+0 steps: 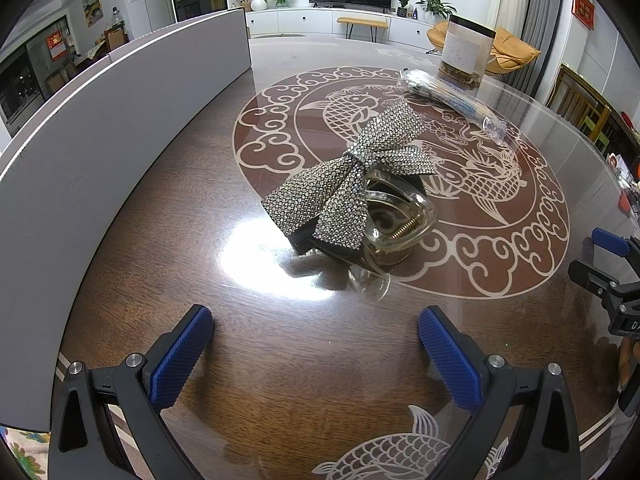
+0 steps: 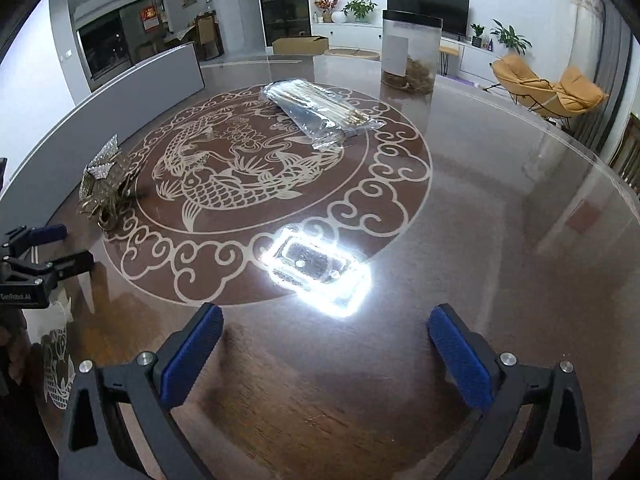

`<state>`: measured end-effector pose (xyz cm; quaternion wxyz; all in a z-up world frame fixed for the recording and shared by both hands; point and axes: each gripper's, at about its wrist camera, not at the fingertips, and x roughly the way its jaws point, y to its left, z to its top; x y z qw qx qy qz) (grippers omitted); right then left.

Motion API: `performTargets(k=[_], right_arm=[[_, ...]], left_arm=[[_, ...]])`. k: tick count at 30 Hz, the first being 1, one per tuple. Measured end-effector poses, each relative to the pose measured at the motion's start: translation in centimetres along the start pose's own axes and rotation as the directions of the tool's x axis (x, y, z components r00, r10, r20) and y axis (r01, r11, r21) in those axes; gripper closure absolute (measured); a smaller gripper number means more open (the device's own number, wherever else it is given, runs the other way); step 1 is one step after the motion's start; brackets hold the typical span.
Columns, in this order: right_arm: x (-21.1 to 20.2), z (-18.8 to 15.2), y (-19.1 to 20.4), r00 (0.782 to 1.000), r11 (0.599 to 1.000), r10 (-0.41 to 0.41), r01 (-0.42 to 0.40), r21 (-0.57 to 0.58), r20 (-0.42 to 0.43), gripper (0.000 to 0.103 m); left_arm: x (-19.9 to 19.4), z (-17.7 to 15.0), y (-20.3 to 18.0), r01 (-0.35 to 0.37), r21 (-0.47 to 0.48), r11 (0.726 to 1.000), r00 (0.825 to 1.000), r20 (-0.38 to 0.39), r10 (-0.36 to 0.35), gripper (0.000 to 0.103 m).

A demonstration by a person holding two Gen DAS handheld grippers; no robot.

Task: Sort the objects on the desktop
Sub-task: 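Position the open left tool above the rhinestone bow clip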

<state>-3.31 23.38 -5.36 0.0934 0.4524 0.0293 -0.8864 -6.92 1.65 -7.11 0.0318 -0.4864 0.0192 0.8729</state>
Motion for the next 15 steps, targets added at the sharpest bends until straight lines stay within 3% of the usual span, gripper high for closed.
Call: performTargets(k=[4, 15], right_arm=[[0.27, 0.04, 0.43, 0.999, 0.999, -0.033, 0.033, -0.026, -0.014, 0.0], [0.23, 0.05, 0.35, 0.999, 0.999, -0.029, 0.029, -0.028, -0.013, 0.0]], left_arm=[[0.12, 0.05, 0.0, 0.0, 0.0, 1.0, 1.0, 0.0, 0.0, 0.0], [0.11, 0.04, 0.0, 0.0, 0.0, 1.0, 1.0, 0.0, 0.0, 0.0]])
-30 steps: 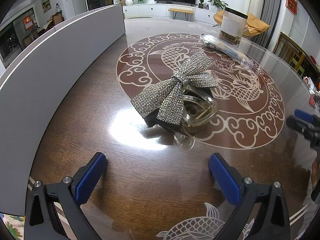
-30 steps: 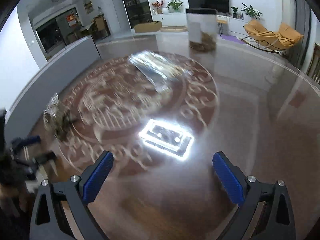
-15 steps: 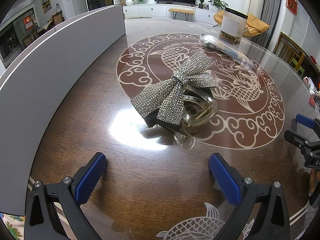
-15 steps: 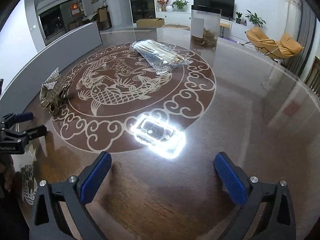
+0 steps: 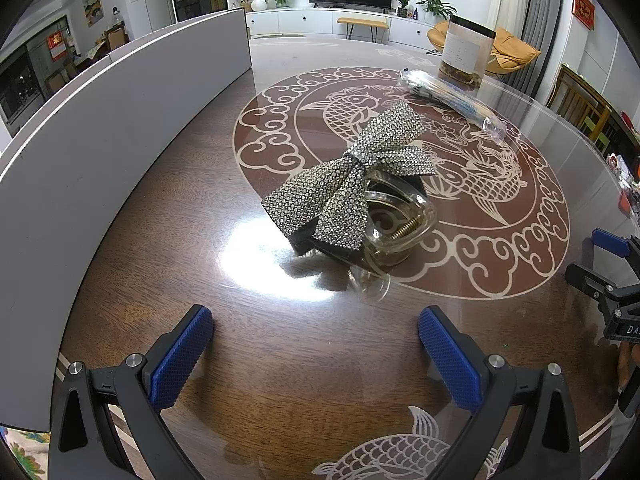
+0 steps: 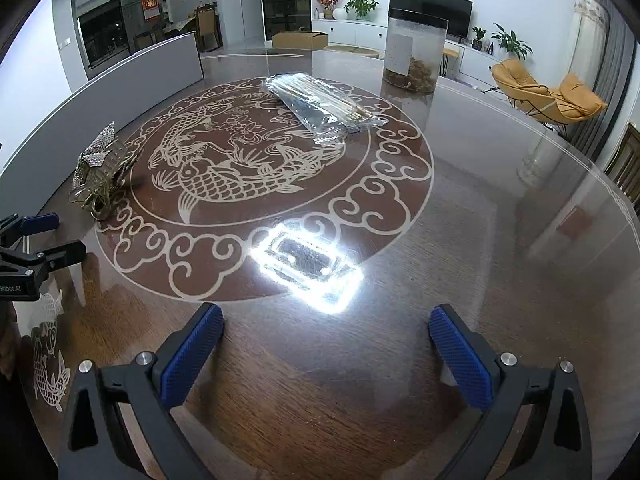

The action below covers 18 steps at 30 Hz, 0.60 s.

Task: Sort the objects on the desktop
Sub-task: 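Position the open left tool above the rhinestone bow clip, then close the left tool on the rhinestone bow clip and lift it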

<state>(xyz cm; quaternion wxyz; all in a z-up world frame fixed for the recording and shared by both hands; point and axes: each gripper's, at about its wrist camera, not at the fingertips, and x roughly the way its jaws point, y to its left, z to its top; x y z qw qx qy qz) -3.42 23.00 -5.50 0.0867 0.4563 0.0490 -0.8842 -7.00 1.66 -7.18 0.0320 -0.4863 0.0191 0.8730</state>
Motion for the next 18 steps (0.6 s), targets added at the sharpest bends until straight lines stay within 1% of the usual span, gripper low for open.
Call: performTargets(k=[18], right_arm=[[-0.02, 0.03, 0.01, 1.0, 1.0, 0.0, 0.0, 0.0, 0.0, 0.0]], left_arm=[[-0.03, 0.02, 0.04, 0.0, 0.0, 1.0, 1.0, 0.0, 0.0, 0.0]])
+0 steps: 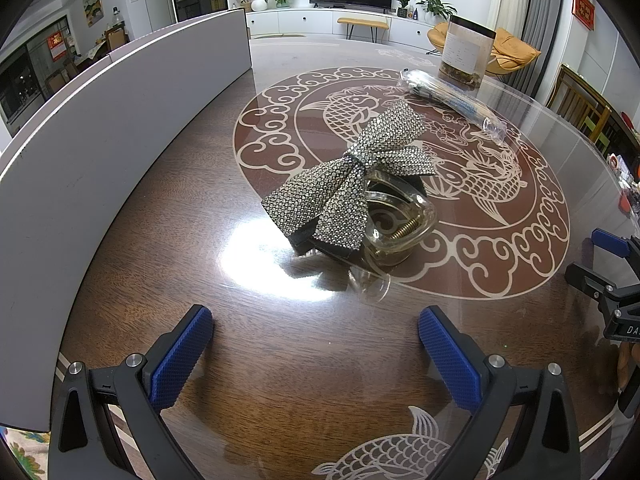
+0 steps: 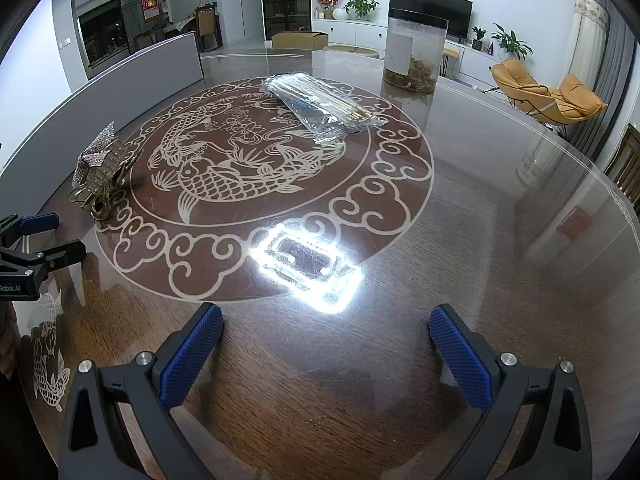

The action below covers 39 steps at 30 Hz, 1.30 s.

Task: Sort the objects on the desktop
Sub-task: 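Close the left tool on the rhinestone bow clip and lift it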

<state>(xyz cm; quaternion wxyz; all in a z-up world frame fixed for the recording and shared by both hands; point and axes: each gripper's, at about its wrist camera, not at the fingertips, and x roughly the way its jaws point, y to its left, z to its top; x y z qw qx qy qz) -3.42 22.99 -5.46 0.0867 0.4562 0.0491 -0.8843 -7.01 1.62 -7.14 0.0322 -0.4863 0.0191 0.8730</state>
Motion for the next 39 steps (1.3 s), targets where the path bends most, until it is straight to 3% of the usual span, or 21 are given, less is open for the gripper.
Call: performTargets(k=[12, 15, 18, 21, 33, 36, 39], right_arm=[[0.0, 0.0, 0.0, 1.0, 1.0, 0.0, 0.0, 0.0, 0.0, 0.0], [0.0, 0.0, 0.0, 1.0, 1.0, 0.0, 0.0, 0.0, 0.0, 0.0], [0.0, 0.0, 0.0, 1.0, 1.0, 0.0, 0.0, 0.0, 0.0, 0.0], [0.0, 0.0, 0.0, 1.0, 1.0, 0.0, 0.0, 0.0, 0.0, 0.0], [0.0, 0.0, 0.0, 1.0, 1.0, 0.0, 0.0, 0.0, 0.0, 0.0], [0.0, 0.0, 0.0, 1.0, 1.0, 0.0, 0.0, 0.0, 0.0, 0.0], [0.0, 0.0, 0.0, 1.0, 1.0, 0.0, 0.0, 0.0, 0.0, 0.0]], left_arm=[[0.0, 0.2, 0.3, 0.015, 0.001, 1.0, 1.0, -0.015, -0.015, 0.0], [-0.7, 0.3, 2.1, 0.112, -0.083, 0.99, 0.994, 0.003, -0.112, 0.0], [-1.0, 0.4, 4.1, 0.209, -0.175, 0.962, 0.978, 0.031, -0.207, 0.0], [-1.1, 0.3, 4.8, 0.25, -0.22, 0.943, 0.968, 0.047, -0.246, 0.0], [1.5, 2.8, 1.3, 0.153, -0.015, 0.988, 0.988, 0.021, -0.153, 0.0], [2.3, 3.6, 0.8, 0.121, 0.08, 0.989, 0.993, 0.005, -0.122, 0.0], [2.5, 3.9, 1.3, 0.149, 0.117, 0.982, 0.989, -0.004, -0.15, 0.0]])
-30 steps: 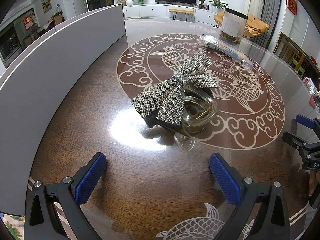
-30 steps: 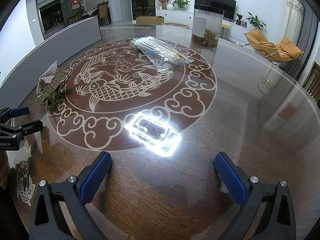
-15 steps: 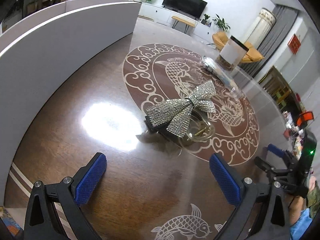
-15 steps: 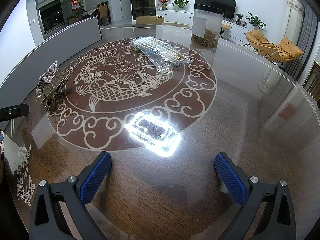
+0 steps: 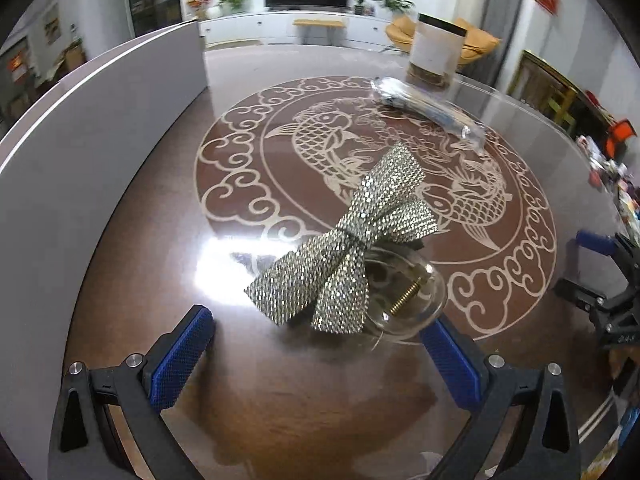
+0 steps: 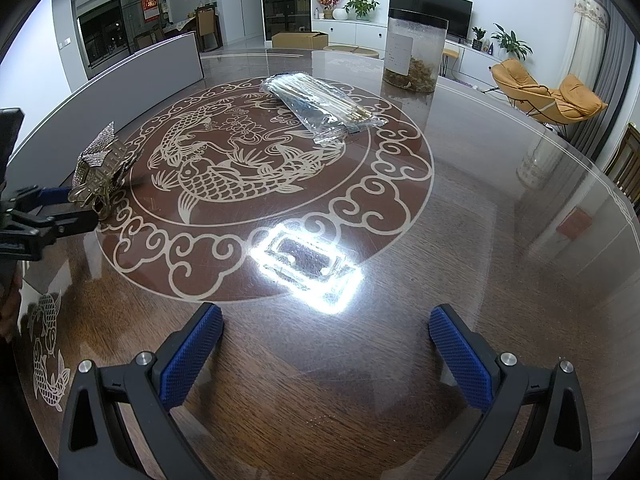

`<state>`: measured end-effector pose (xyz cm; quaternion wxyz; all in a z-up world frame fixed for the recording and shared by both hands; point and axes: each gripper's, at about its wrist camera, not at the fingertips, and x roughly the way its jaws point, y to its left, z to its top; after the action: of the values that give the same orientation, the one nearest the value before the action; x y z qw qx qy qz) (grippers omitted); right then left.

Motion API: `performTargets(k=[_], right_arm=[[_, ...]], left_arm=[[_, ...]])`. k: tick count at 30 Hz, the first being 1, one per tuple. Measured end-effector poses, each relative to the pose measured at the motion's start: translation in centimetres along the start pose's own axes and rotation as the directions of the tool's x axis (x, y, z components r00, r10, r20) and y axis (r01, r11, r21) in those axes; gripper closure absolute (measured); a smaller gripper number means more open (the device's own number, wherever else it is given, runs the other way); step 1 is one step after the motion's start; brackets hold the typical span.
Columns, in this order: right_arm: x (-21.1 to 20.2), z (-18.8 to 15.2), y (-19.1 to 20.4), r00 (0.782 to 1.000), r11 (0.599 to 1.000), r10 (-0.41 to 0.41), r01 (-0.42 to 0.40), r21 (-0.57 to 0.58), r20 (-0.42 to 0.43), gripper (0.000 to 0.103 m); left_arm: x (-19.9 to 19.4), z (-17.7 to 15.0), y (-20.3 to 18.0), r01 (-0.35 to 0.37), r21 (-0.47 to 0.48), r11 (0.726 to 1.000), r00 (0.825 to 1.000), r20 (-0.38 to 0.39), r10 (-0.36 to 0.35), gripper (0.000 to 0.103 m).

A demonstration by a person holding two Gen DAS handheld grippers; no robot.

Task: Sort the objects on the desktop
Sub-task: 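Close the left tool on the rhinestone bow clip and lift it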

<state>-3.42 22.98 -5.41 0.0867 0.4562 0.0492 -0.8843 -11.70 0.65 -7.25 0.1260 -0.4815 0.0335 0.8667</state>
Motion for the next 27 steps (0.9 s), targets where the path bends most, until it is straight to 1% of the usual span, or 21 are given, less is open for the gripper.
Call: performTargets(k=[3, 8, 12, 17, 22, 27], right_arm=[[0.0, 0.0, -0.1, 1.0, 1.0, -0.002, 0.002, -0.001, -0.001, 0.0], [0.0, 0.0, -0.1, 1.0, 1.0, -0.002, 0.002, -0.002, -0.001, 0.0], [0.0, 0.0, -0.1, 1.0, 1.0, -0.002, 0.002, -0.002, -0.001, 0.0], [0.0, 0.0, -0.1, 1.0, 1.0, -0.002, 0.002, -0.002, -0.001, 0.0], [0.0, 0.1, -0.1, 1.0, 1.0, -0.002, 0.002, -0.002, -0.001, 0.0], [0.0, 0.1, -0.1, 1.0, 1.0, -0.003, 0.003, -0.002, -0.001, 0.0]], left_arm=[[0.1, 0.2, 0.4, 0.028, 0.006, 1.0, 1.0, -0.002, -0.028, 0.0], [0.2, 0.3, 0.5, 0.029, 0.03, 0.999, 1.0, -0.004, -0.029, 0.0], [0.2, 0.3, 0.5, 0.034, 0.025, 0.999, 0.999, -0.001, -0.034, 0.0], [0.5, 0.3, 0.0, 0.007, 0.053, 0.999, 1.0, -0.004, -0.007, 0.0], [0.6, 0.0, -1.1, -0.013, 0.103, 0.995, 1.0, -0.007, 0.013, 0.0], [0.6, 0.1, -0.9, -0.014, 0.095, 0.995, 1.0, -0.006, 0.015, 0.0]])
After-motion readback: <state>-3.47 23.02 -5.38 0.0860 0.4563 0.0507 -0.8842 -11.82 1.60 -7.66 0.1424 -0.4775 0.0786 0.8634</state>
